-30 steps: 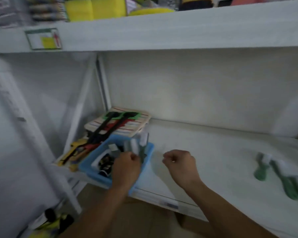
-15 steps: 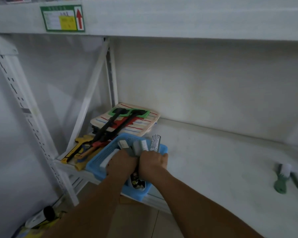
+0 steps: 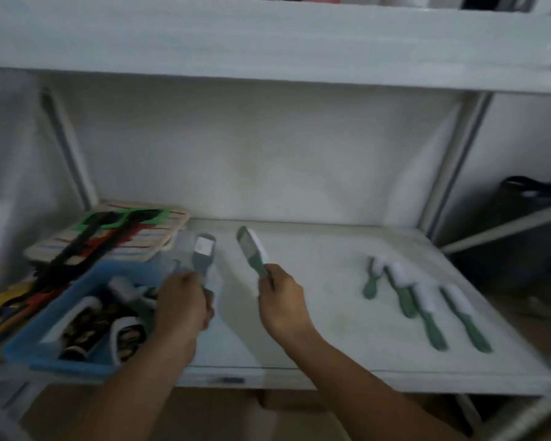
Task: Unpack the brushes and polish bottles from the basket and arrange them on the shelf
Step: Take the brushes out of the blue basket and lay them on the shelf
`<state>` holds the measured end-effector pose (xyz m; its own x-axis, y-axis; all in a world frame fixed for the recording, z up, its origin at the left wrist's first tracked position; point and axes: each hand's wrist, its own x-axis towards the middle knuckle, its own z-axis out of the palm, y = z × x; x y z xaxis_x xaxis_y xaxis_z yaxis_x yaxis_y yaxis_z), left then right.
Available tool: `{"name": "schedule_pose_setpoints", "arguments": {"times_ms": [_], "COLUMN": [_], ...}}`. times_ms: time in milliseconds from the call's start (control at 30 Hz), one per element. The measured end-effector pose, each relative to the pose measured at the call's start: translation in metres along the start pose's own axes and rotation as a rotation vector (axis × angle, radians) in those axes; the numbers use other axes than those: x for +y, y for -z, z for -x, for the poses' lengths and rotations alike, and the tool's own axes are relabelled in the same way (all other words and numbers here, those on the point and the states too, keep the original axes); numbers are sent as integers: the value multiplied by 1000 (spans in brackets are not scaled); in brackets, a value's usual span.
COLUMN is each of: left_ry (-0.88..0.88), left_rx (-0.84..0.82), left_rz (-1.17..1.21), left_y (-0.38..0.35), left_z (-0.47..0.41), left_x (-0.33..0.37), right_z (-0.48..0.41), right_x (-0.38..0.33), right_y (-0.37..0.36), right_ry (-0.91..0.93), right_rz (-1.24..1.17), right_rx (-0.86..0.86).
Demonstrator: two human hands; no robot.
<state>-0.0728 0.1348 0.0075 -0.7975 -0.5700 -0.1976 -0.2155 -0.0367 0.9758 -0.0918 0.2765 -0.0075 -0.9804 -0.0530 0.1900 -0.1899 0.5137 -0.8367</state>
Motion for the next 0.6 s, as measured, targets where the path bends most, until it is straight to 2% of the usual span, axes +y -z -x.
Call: {"name": "schedule_pose_setpoints", "arguments": {"times_ms": [67, 133, 267, 400, 467, 600], "left_ry": [83, 95, 78, -73, -131, -312], "left_rx": [-159, -302, -450, -406, -399, -348], "left_rz": [-16, -66, -245, -585, -655, -922], "left_y": [-54, -106, -196, -243, -257, -282], "left_z": [43, 75, 117, 131, 134, 122], "left_x": [-11, -34, -82, -98, -95, -82], "right_z": [10, 21, 43, 51, 48, 30], "right_x": [41, 83, 152, 194, 206, 215], "right_y": [56, 114, 210, 240, 243, 241], "right_ry": [-74, -169, -357, -457, -498, -469], "right_rz": [36, 145, 405, 569, 583, 664], "right_rx": [113, 221, 289, 213, 183, 74]}}
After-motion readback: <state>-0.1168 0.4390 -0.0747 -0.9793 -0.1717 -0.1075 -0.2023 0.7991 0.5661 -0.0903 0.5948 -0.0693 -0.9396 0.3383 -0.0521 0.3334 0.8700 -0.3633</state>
